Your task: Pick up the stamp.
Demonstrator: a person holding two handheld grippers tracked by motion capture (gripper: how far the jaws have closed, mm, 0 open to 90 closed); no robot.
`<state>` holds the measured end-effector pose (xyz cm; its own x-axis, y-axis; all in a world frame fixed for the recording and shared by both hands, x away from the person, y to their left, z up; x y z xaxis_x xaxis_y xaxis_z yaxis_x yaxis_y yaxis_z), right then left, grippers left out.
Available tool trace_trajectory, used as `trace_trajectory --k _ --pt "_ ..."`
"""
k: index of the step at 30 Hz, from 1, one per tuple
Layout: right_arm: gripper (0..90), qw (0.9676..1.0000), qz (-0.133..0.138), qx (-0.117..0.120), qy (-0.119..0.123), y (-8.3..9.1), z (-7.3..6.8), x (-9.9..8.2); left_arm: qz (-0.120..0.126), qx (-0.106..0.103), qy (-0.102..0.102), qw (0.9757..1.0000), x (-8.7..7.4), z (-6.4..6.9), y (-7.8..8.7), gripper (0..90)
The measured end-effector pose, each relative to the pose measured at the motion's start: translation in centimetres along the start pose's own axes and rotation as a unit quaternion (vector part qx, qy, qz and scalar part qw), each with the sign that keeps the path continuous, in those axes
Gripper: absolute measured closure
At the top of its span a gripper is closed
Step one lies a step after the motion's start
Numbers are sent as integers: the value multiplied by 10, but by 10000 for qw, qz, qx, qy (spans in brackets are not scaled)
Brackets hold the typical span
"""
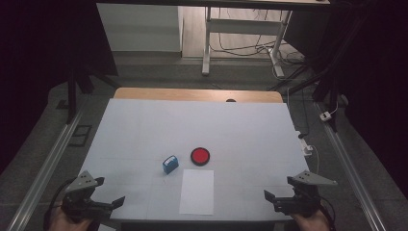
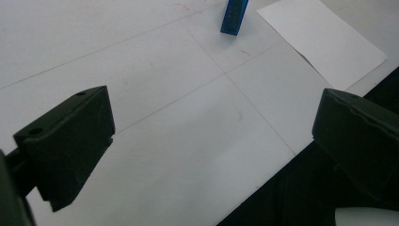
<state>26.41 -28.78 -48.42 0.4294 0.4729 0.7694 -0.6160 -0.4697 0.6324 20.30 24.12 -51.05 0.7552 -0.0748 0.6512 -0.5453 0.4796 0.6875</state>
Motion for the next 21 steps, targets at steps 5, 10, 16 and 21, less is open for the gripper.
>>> trace_trajectory --k 5,10,16,21 --pt "0 9999 -74 10 146 -1 -3 0 -28 25 -17 10000 0 0 -1 1" --pt "0 9997 -124 33 213 -3 -4 1 -62 88 -45 9999 0 1 -1 0" --pt "0 9995 -106 169 254 -2 -5 1 -102 152 -56 9998 0 1 -3 0" --pt "0 9992 -103 233 294 -3 -7 1 -147 198 -69 9997 0 1 -4 0"
Point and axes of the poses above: each handheld gripper's, and its own axes: y roughly backward along the jaws, x roughly out of its top, z roughly to its right, the point moved 5 cm from there along -y, roughly forward along the jaws, and after that the axes turned 14 degrees about y, right-handed, at the moved point
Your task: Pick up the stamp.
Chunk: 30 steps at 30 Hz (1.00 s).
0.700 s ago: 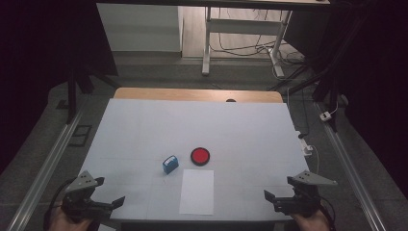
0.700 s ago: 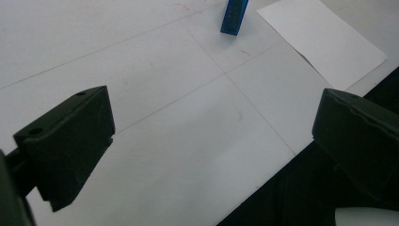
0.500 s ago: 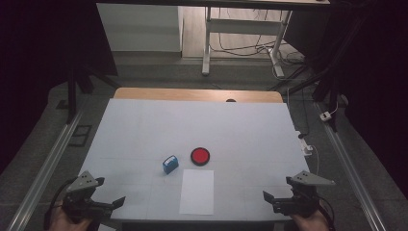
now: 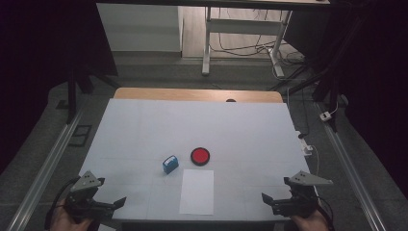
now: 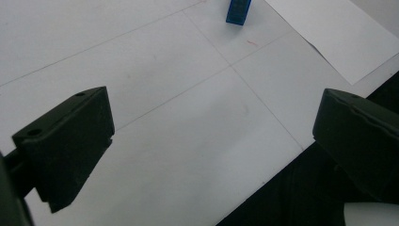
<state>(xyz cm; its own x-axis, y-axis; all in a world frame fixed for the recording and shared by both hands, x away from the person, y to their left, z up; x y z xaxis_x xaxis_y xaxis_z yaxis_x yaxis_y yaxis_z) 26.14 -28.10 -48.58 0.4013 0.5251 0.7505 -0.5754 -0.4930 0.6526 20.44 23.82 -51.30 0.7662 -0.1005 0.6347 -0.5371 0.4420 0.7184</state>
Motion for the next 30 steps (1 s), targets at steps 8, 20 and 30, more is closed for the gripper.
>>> trace_trajectory --k 8,20,30 --pt "0 10000 33 7 0 1 0 0 -61 1 -82 9999 0 2 -1 0" --pt "1 10000 5 19 38 0 -1 0 19 -101 -242 9997 7 9 -2 0" --pt "1 10000 -9 43 63 0 -1 0 4 -331 -500 9982 16 14 -11 0"
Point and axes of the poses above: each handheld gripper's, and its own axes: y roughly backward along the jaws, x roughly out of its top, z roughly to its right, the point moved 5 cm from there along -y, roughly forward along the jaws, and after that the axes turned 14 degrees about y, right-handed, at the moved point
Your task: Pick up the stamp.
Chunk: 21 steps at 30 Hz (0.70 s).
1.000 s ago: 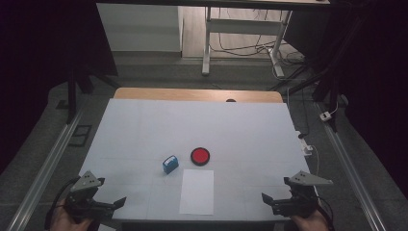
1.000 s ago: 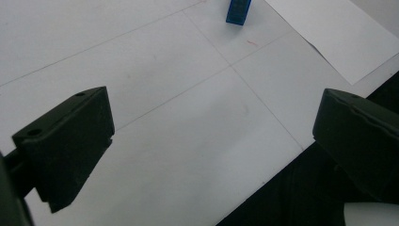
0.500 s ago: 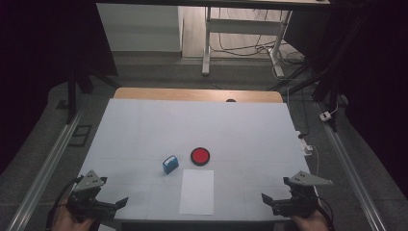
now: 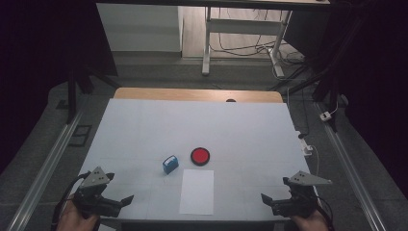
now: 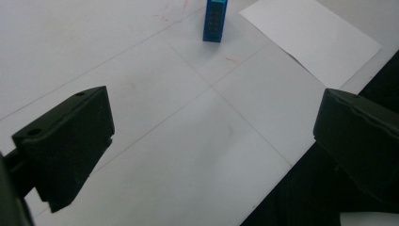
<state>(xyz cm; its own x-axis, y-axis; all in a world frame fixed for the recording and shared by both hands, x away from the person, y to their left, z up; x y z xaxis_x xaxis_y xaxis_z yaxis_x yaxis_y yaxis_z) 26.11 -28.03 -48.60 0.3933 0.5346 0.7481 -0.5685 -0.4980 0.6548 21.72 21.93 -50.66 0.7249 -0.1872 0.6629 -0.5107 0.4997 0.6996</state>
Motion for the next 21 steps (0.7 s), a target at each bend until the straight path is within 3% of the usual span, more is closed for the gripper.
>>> trace_trajectory --k 3,10,21 --pt "1 10000 2 1 9 0 0 0 -24 -118 -16 9999 2 0 -3 0" --pt "1 10000 -12 11 14 0 0 0 -10 -137 -97 9999 8 -2 -10 0" --pt "1 10000 -10 19 5 0 0 0 48 -226 -57 9997 17 -1 -26 0"
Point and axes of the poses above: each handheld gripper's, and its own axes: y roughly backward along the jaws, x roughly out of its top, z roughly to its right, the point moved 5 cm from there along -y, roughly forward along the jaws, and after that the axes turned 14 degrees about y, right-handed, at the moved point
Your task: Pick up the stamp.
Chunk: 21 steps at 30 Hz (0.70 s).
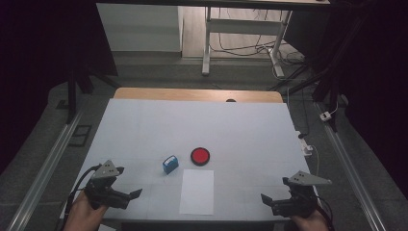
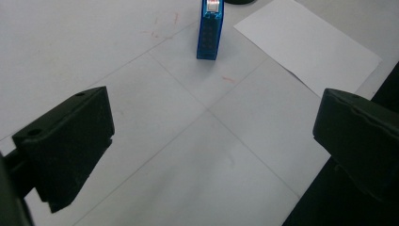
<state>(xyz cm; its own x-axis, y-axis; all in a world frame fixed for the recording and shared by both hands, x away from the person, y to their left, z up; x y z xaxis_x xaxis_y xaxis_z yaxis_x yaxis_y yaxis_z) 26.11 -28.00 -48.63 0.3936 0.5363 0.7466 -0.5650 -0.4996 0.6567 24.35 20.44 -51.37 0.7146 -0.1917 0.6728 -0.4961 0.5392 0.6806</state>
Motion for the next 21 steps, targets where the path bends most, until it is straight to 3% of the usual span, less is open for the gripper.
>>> trace_trajectory --k 7,21 --pt "1 10000 -4 11 -5 0 0 0 19 -94 56 9999 7 -1 -9 0" --pt "1 10000 -27 34 0 -1 0 0 -61 -99 -97 9999 27 2 -33 0"
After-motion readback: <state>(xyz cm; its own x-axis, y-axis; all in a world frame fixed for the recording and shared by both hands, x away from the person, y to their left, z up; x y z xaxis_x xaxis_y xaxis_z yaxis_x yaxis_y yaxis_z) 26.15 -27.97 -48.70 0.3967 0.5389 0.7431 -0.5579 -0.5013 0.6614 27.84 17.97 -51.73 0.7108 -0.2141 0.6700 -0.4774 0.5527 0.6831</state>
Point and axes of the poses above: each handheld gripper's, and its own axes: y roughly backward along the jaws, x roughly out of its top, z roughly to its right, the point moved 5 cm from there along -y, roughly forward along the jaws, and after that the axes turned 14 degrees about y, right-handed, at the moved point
